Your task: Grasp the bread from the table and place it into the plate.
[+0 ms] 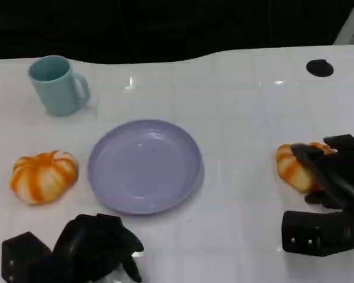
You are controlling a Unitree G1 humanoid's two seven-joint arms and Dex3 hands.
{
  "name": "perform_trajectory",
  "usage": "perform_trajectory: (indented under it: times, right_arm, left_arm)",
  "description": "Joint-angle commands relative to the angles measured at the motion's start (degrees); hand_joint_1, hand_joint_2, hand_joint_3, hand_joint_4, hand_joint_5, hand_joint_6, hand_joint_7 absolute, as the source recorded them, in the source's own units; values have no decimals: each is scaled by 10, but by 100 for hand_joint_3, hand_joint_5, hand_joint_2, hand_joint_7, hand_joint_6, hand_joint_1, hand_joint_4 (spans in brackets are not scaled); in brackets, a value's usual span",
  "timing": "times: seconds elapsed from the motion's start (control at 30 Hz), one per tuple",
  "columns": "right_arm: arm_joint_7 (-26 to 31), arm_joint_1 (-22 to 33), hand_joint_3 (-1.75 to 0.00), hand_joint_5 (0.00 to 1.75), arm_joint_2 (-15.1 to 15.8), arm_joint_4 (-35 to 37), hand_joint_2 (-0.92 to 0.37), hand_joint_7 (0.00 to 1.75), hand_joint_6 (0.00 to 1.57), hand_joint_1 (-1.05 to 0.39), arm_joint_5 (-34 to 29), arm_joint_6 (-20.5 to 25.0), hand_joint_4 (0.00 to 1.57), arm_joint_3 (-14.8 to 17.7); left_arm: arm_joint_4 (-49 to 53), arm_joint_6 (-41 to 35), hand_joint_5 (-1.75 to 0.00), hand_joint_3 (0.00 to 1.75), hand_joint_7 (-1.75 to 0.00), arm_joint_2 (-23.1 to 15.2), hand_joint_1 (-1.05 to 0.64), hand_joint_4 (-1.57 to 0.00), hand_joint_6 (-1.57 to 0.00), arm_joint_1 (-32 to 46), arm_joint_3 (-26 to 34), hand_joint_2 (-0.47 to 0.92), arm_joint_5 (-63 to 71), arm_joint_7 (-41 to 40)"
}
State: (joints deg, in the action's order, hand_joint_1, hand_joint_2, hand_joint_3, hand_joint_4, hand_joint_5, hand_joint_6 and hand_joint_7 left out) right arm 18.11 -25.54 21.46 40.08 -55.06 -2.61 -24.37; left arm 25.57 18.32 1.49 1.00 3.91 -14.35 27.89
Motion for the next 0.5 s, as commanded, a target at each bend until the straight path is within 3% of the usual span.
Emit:
perform_trajectory:
  times: [0.03,0.07,0.1,0.13,0.2,0.23,0.27,0.33,0.43,0.5]
  right_arm:
    - [46,-26,-1,26,-6,73,-88,7,66,-31,19,-20,77,-11]
    - [64,-31,-1,28,-7,91,-89,9,73,-28,23,-32,86,-13]
    - [83,-34,-1,44,-8,107,-89,11,85,-26,28,-46,93,-15]
    - [94,-37,-1,89,-8,121,-91,15,102,-23,35,-62,91,-16]
    - [115,-42,-1,143,-6,141,-90,18,117,-23,42,-86,90,-21]
    - [126,-44,-1,155,-5,148,-90,20,122,-22,43,-97,90,-25]
    - [138,-45,-4,165,-4,153,-91,49,115,-21,42,-105,90,-28]
    - [155,-49,-12,173,-2,159,-91,134,82,-20,43,-114,89,-35]
    - [175,-53,-16,174,-2,163,-91,167,65,-19,47,-123,86,-38]
    - [186,-54,-19,175,-2,164,-91,173,61,-19,50,-127,84,-40]
  left_arm:
    - [-3,2,-92,0,-49,-6,-105,-150,-157,1,0,80,1,-3]
    - [-4,1,-92,0,-49,-5,-105,-150,-157,2,0,79,1,-3]
    - [-4,1,-92,0,-49,-5,-105,-150,-157,2,0,79,0,-3]
    - [-4,2,-92,0,-49,-5,-105,-150,-157,2,0,79,1,-4]
    - [-2,5,-92,0,-49,-5,-105,-150,-157,2,0,80,2,-3]
    - [-2,5,-92,0,-49,-5,-105,-150,-157,2,0,80,0,-2]
    - [-2,3,-92,0,-49,-5,-105,-150,-157,2,1,80,-1,-1]
    - [-3,1,-92,0,-49,-5,-105,-150,-157,1,1,79,-3,0]
    - [-5,-3,-92,0,-48,-5,-105,-151,-157,1,1,80,0,-5]
    - [-6,-4,-92,1,-49,-5,-105,-151,-157,1,0,80,2,-8]
